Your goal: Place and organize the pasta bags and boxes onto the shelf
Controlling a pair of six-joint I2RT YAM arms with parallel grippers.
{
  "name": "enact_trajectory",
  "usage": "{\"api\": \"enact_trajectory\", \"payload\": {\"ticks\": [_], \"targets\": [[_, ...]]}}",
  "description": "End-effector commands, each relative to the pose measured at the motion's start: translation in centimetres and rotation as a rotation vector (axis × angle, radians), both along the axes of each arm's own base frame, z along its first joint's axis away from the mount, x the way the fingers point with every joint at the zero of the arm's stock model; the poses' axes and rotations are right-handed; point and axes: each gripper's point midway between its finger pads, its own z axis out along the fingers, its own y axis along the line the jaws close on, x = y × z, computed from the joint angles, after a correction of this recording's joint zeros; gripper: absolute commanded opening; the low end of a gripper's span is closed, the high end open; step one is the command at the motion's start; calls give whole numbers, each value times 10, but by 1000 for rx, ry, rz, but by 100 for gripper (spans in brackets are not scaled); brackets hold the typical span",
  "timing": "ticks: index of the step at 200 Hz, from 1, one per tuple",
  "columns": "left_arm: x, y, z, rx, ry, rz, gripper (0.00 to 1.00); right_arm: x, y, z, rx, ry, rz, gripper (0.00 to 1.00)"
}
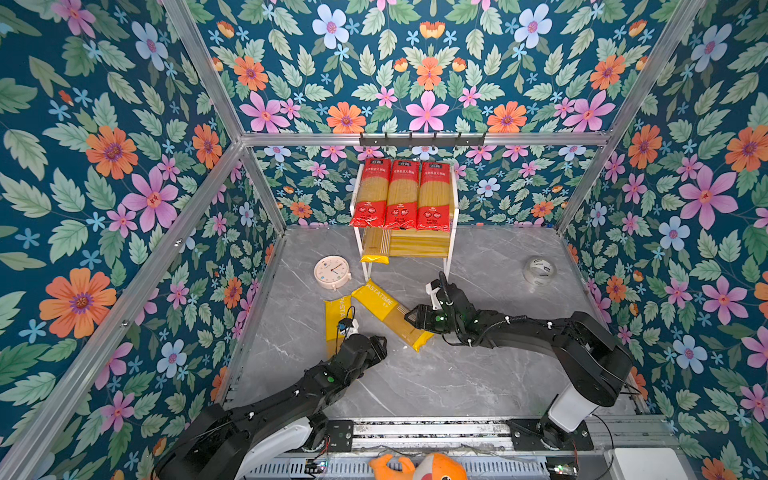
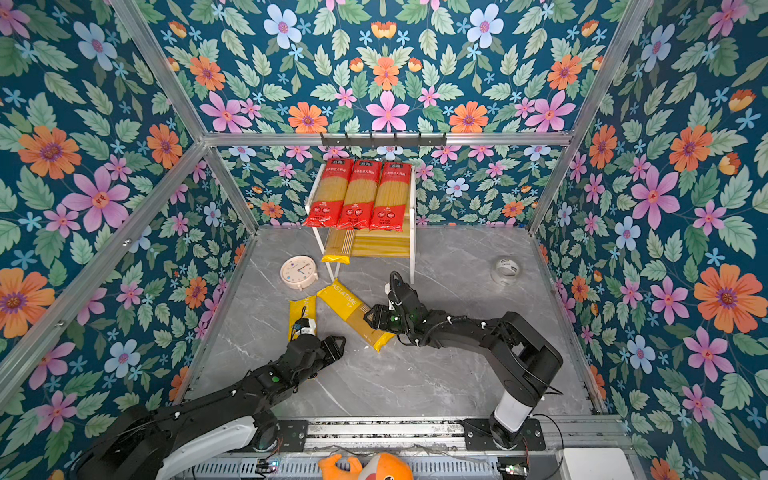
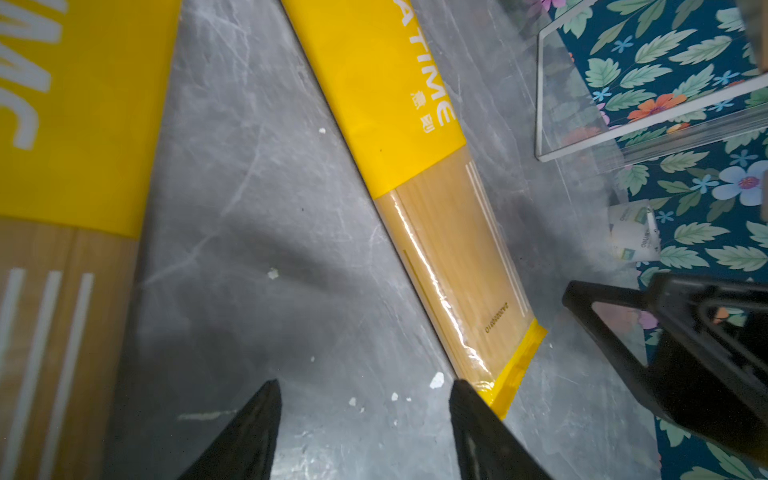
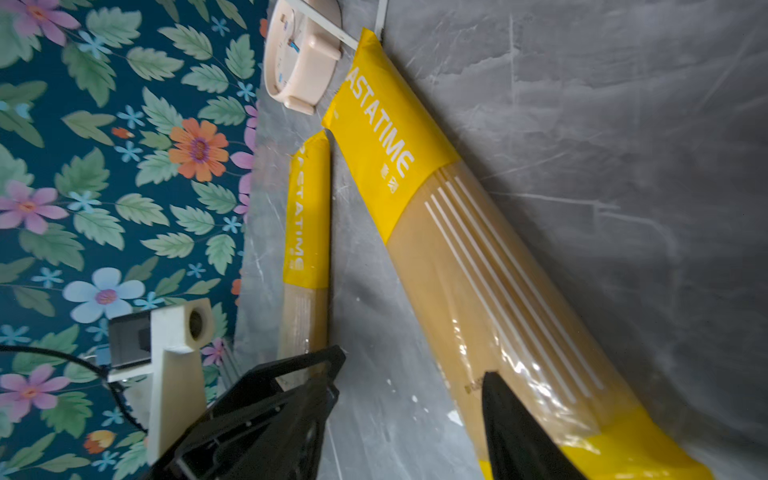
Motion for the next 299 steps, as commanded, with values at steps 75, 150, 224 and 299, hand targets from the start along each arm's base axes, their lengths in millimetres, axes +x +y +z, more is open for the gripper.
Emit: {"api": "enact_trajectory", "payload": {"ticks": [75,150,224,299], "targets": [[25,-33,2,-93,-29,-40,68,-11,-4,-52,-167,64,70,55],[26,-73,8,-66,-26,-212,61,-97,-1,-37,-4,202,99,52],[30,-19,26,-17,-74,-114,65,-39,-70,-12,-59,99,-101,59],[37,-27,8,-94,-27,-82,64,-20,-34,-51,25,226,-87,57]]}}
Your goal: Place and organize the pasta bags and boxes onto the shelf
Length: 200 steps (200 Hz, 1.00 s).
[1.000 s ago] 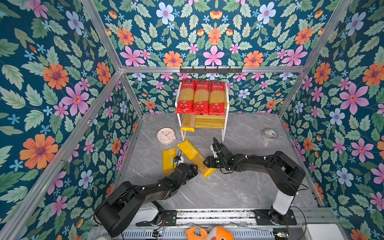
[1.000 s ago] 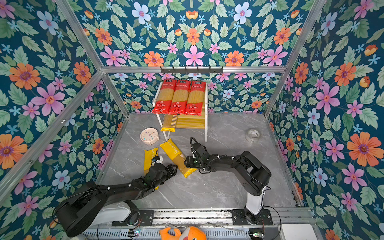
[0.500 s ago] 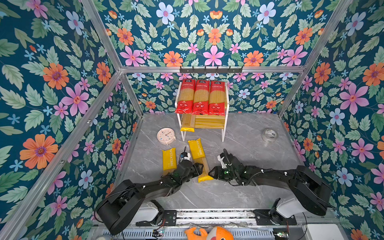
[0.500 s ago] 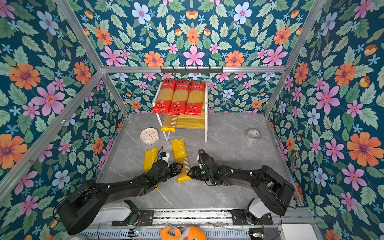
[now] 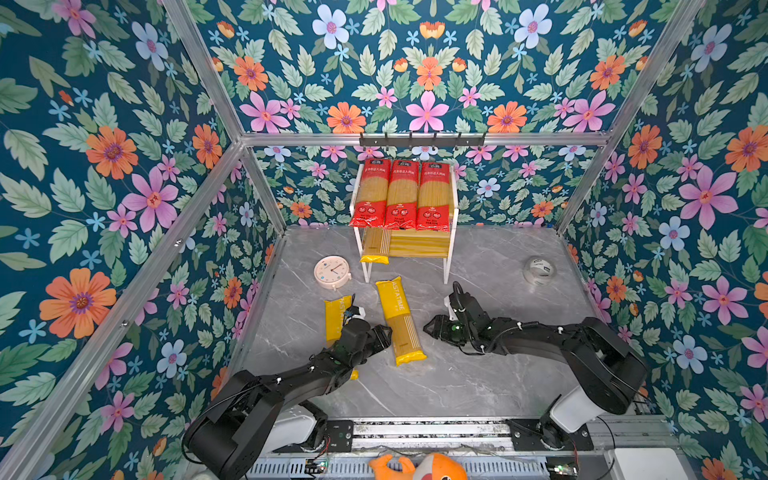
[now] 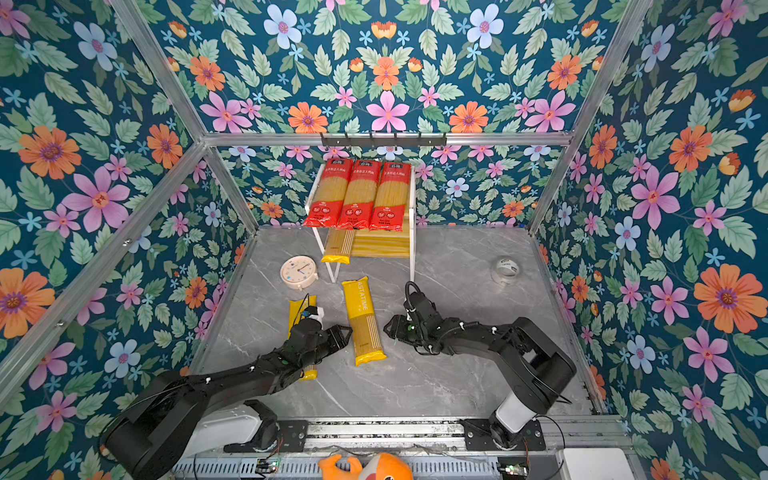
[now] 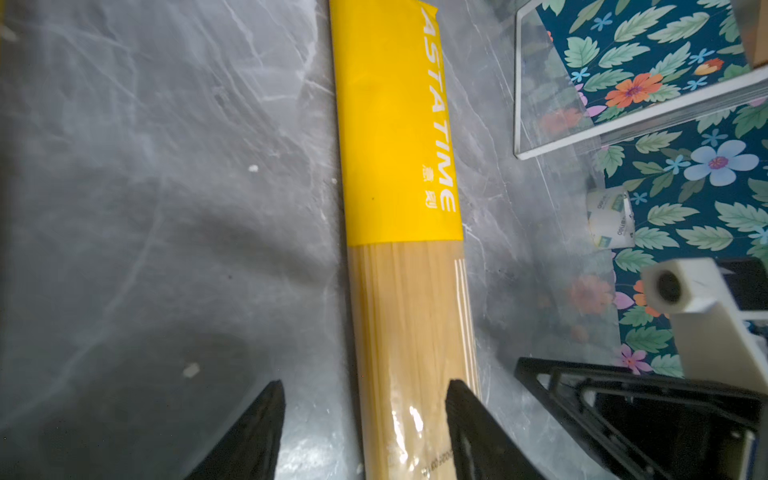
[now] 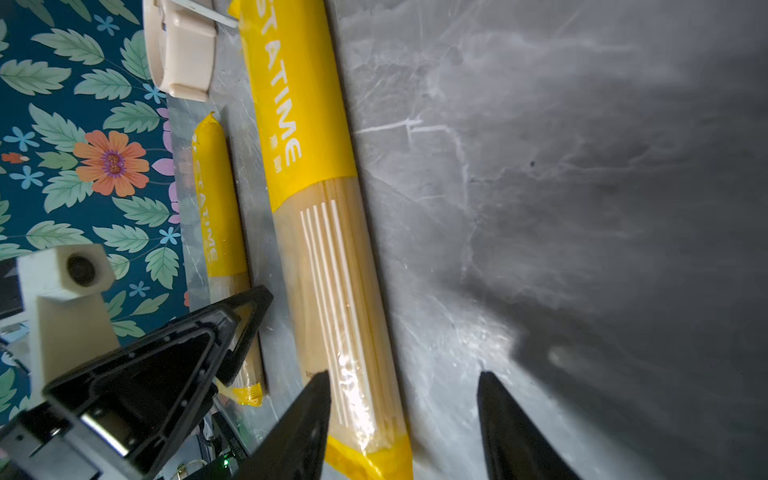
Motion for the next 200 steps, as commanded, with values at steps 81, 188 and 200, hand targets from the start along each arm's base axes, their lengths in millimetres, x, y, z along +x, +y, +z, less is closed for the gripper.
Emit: {"api": "enact_trajectory", "payload": {"ticks": [81,188,200], "targets": [[5,-13,-7,-29,-11,-17,50,18,55,-20,126,33,72,47],[-2,-24,13,-66,-29,-88,33,1,55,14,205,-40,67,10],[-3,-25,13,-63,-27,-98,35,-5,46,11,201,-21,48,9]]}}
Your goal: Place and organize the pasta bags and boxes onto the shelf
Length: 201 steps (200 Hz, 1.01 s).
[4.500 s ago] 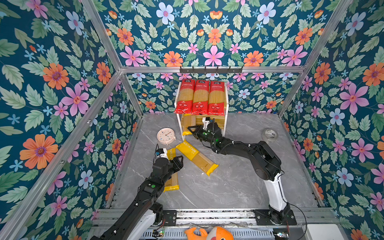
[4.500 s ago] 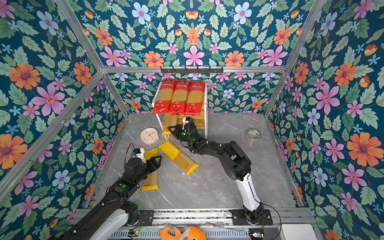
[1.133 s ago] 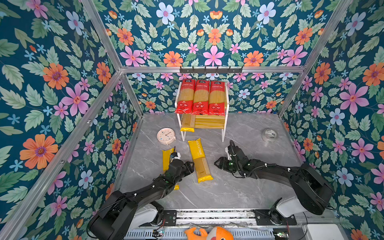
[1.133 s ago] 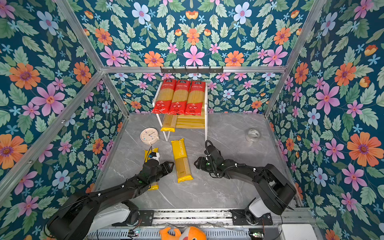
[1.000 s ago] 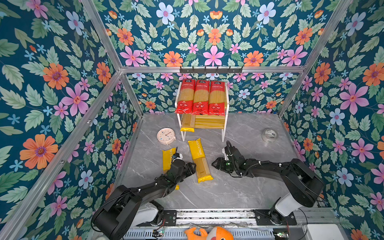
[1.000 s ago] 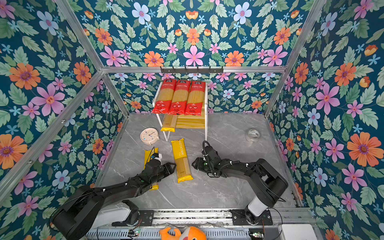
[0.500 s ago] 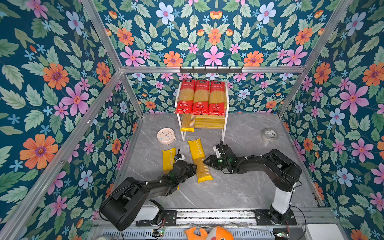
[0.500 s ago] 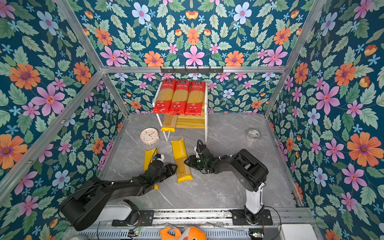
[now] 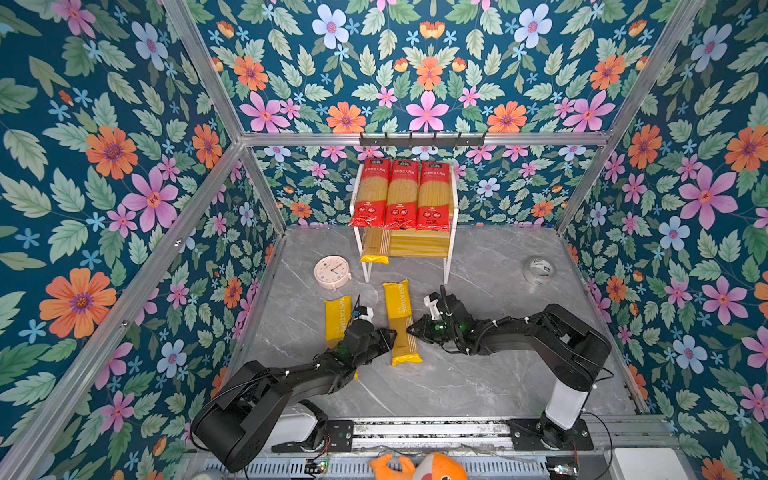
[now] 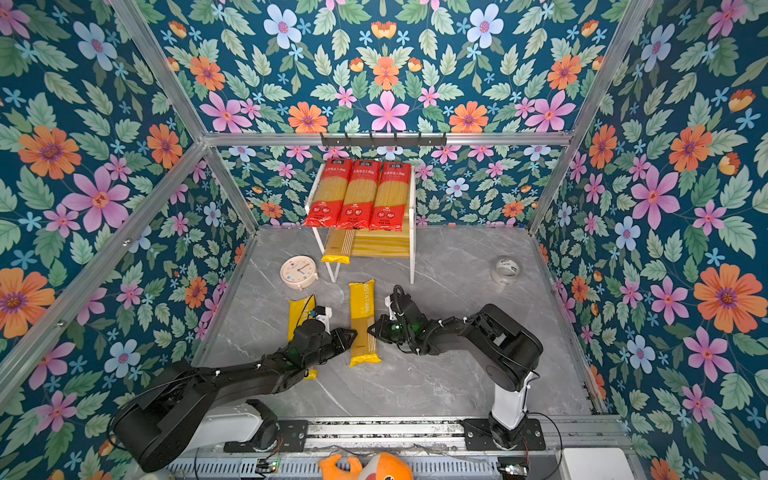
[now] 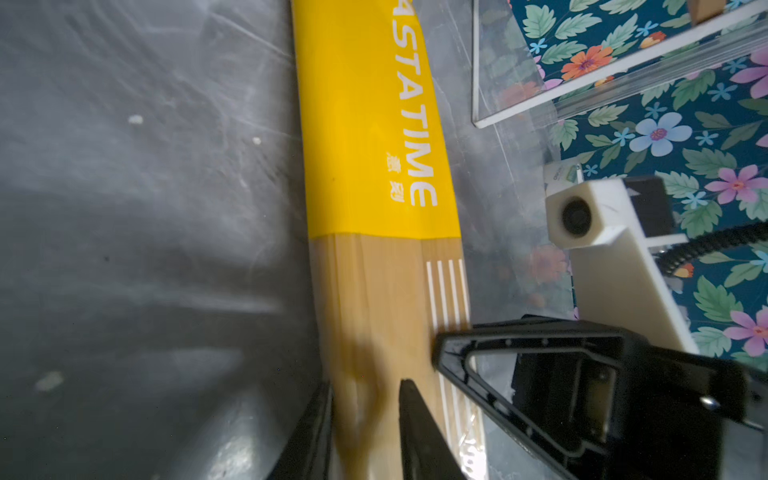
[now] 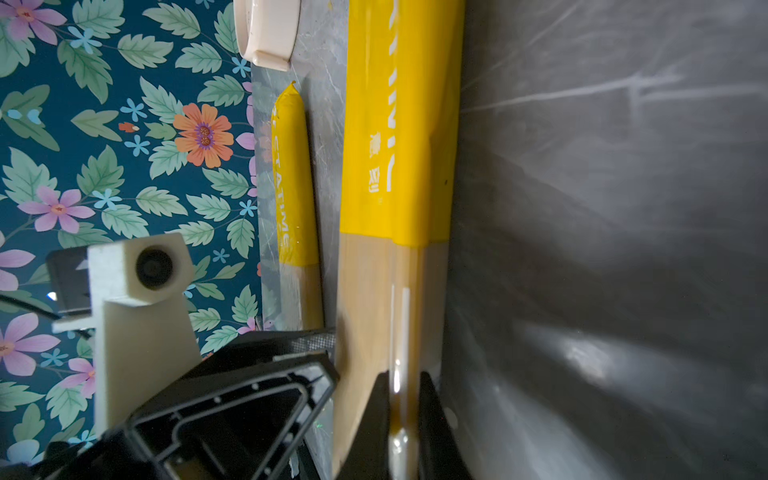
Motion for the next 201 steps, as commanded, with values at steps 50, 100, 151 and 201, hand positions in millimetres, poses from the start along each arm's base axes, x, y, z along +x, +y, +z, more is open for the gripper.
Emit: {"api": "enact_trajectory", "payload": {"ticks": [50,100,151,201], "targets": [[-1,-1,-3,5,-8,-17,36,-28,-43,5,-35,43,-66,19],[-2,-2,-6,10,-2,-21,36,-10,-78,4,-60,59,-131,53],[-4,-12,-6,0,1,-41,36,-2,-76,-10,-131,69,-82,57],[-3,-39,-15,-19,16,-98,33,11,-47,-29,-88,102,-45,51]]}}
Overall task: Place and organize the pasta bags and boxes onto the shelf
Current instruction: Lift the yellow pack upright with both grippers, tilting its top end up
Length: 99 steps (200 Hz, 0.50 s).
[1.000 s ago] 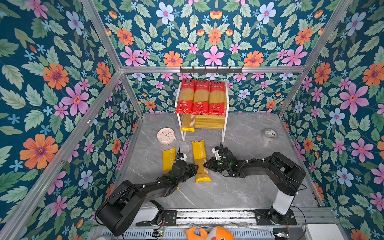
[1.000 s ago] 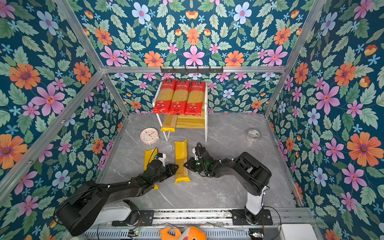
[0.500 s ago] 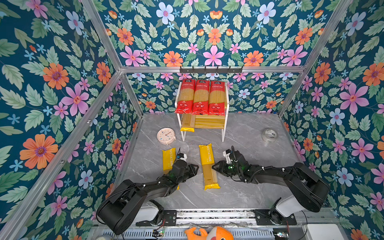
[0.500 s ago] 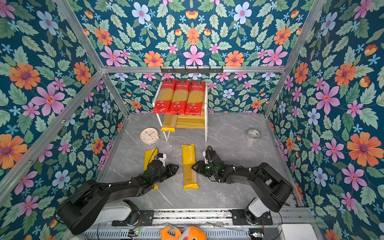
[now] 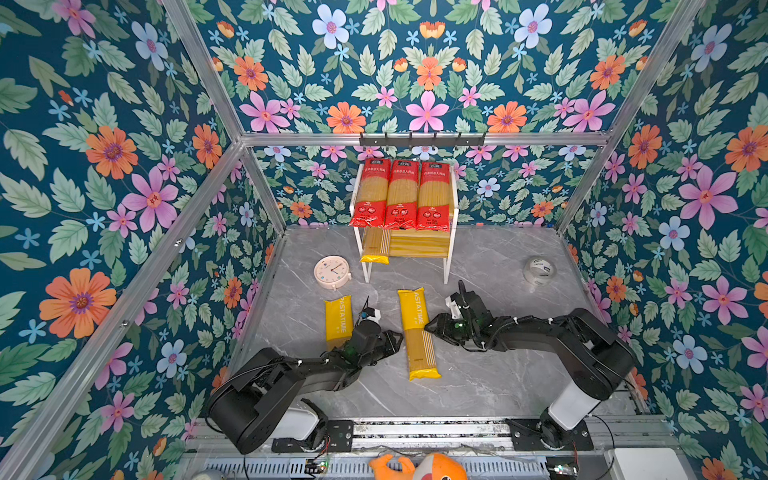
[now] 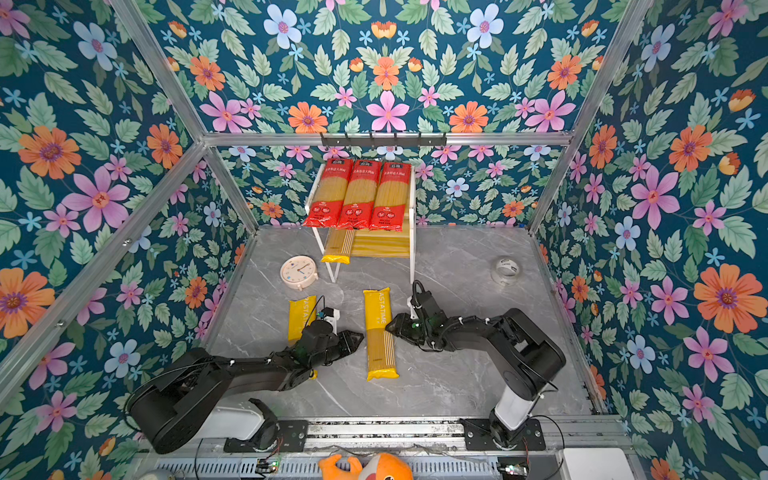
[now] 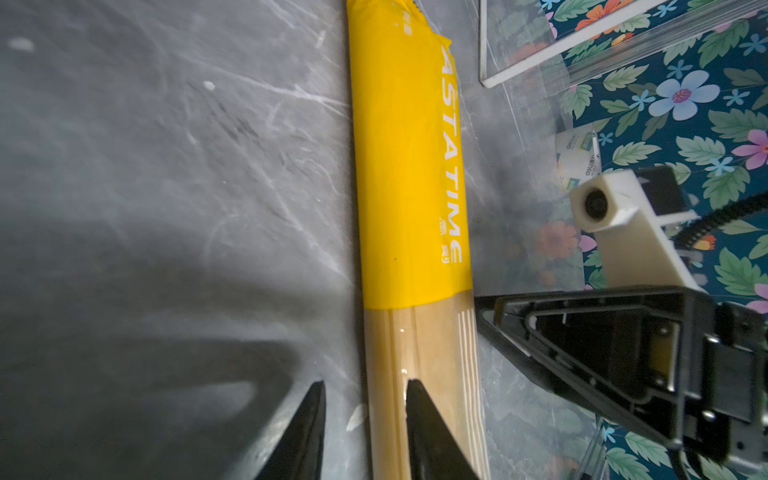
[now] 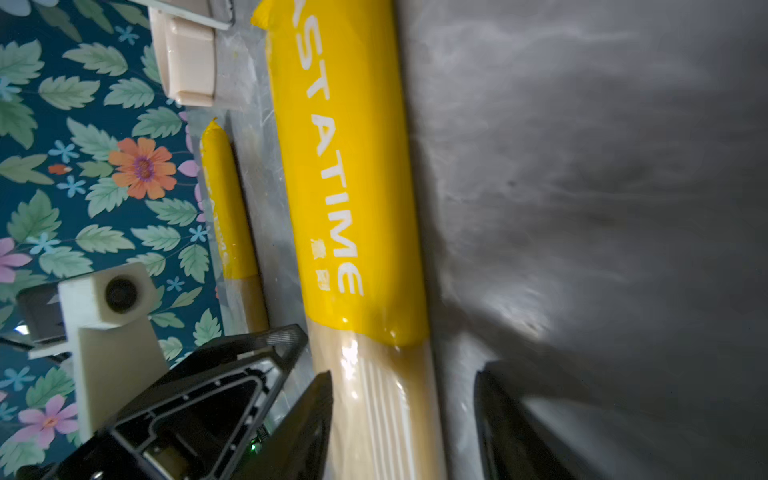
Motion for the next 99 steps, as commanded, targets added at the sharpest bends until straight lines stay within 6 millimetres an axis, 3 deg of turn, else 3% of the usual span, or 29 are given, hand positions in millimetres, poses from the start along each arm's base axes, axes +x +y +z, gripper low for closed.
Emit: {"api": "enact_trajectory", "payload": {"ticks": [1,21,40,68,99], "targets": [[4,-18,7,-45,-25,-35,33,-3,11,-10,13,29,18,51],[3,-30,2,-64,-11,-70,29,-7,26,-10,12,17,62,42],[2,-31,4,-81,-15,-72,24,-6,26,-3,38,-20,56,29],[0,-25,15,-66,-36,-70,25,-7,24,12,67,-82,60,15],[-2,-19,32,-55,-77,-69,28,-9,18,29,86,-131,47,8]]}}
